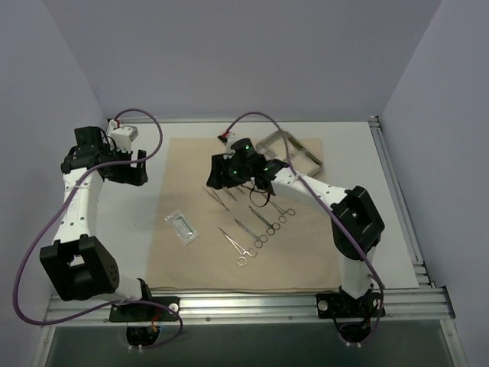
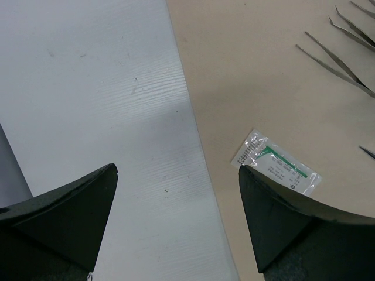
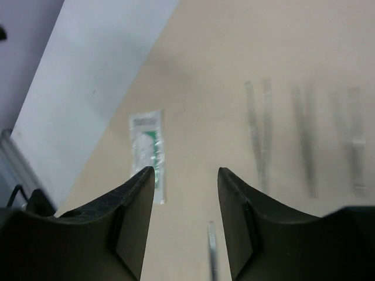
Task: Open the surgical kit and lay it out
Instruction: Pick up the medical item from the container.
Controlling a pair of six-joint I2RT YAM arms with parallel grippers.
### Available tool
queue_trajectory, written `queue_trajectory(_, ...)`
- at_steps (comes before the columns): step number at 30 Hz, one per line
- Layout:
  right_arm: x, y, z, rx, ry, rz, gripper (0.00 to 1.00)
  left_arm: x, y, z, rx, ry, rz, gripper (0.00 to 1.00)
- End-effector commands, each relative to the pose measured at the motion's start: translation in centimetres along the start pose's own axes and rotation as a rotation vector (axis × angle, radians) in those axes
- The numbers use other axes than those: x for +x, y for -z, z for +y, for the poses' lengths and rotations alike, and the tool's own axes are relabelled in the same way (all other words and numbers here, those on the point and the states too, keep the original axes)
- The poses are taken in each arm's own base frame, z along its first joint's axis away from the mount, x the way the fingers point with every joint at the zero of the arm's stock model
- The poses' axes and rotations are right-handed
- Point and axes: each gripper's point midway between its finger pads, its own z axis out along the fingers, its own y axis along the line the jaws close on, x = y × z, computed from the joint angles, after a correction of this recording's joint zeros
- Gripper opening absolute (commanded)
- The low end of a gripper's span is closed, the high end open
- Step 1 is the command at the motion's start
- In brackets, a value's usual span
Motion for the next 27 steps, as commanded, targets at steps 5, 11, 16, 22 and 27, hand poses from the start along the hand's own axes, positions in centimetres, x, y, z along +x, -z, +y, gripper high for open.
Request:
queue_trajectory(5,-9.6,10.6,-16.4,0.465,0.243,-0.058,0.19,-2.7,-0.7,1.5,-0.007,-0.006,-0.02,0.94)
queue_trajectory(11,-9.7,11.4,-24.8,0.489,0.196,0.013,0.24,-5.9,-1.8,2.0,0.024,0.019,-0.046,0.94)
queue_trajectory(16,-7.7,9.2,-28.3,0.477,0.192,0.115,0.31,-7.1,-3.2,2.0,0.032,0.008,-0.031,0.94)
queue_trajectory(22,-7.6,9.1,-30.9,0.526,0.17,0.129,0.31,-6.6,-4.8,2.2,0.014,-0.005,0.018,0.94)
queue_trajectory(27,-6.7,9.0,-32.4,0.557,0.161,0.158,0.34,-6.3,-5.5,2.4,0.01,-0.003,0.035,0.94)
